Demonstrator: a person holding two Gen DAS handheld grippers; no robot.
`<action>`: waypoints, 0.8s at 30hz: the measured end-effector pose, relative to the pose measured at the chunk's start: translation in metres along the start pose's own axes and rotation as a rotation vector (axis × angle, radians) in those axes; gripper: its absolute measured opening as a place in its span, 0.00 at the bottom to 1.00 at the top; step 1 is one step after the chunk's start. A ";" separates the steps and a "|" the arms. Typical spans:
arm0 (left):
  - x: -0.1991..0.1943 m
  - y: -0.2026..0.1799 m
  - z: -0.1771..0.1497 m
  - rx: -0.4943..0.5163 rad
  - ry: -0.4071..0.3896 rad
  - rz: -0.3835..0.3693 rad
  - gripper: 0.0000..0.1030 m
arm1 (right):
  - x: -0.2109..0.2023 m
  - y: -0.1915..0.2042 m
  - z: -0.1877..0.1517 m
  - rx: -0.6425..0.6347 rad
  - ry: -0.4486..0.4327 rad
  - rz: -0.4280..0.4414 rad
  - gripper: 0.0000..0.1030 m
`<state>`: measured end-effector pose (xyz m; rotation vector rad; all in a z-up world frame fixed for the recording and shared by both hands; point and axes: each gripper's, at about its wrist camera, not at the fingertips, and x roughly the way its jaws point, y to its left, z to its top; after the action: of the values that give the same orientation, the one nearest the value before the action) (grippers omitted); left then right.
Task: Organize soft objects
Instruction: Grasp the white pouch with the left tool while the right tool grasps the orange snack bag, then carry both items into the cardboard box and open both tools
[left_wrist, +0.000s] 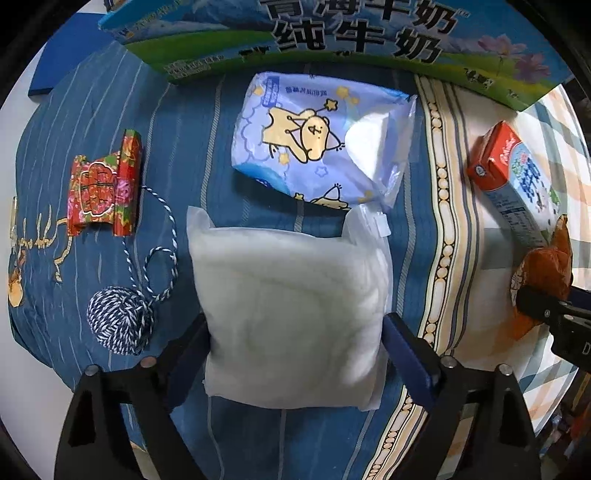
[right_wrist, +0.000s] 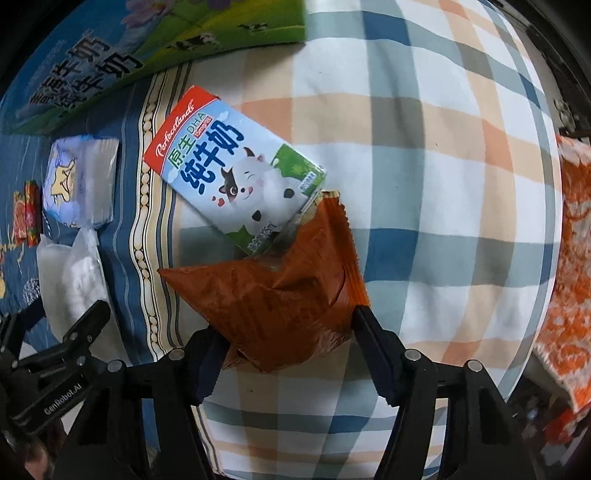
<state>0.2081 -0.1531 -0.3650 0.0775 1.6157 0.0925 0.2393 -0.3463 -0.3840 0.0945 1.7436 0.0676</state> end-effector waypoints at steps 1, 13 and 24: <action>-0.004 -0.001 -0.004 0.000 -0.012 -0.001 0.83 | -0.002 0.000 -0.002 0.001 -0.006 -0.001 0.62; -0.063 -0.001 -0.045 0.007 -0.071 -0.027 0.72 | -0.041 0.014 -0.038 0.008 -0.051 0.033 0.54; -0.173 0.000 -0.073 0.014 -0.215 -0.077 0.72 | -0.115 0.030 -0.085 -0.016 -0.164 0.080 0.53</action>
<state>0.1436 -0.1721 -0.1903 0.0345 1.4024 0.0126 0.1760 -0.3270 -0.2533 0.1543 1.5756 0.1287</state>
